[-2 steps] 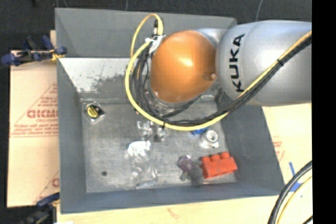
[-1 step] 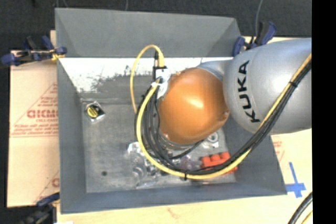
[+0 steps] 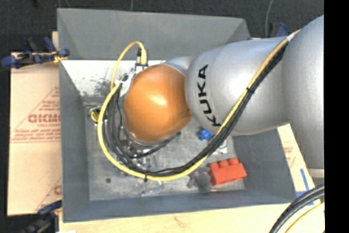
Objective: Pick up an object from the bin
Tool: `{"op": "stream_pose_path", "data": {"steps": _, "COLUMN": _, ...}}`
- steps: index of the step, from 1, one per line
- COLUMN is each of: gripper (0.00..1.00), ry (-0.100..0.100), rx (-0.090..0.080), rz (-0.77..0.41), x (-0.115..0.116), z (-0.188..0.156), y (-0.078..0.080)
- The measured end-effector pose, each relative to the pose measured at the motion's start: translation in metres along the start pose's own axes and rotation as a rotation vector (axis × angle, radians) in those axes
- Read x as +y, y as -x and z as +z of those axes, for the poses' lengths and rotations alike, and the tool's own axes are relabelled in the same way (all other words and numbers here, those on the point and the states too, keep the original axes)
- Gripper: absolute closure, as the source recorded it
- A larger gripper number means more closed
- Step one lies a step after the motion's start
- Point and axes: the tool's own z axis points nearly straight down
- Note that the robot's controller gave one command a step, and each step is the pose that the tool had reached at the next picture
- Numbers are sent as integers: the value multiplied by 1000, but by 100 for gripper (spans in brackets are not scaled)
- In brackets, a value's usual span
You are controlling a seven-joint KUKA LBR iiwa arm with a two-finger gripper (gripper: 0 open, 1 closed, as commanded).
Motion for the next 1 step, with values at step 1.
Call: {"op": "stream_pose_path", "data": {"steps": 1, "gripper": 0, "ry": 1, "rx": 2, "rz": 5, "x": 0, "z": -1, "y": -3}}
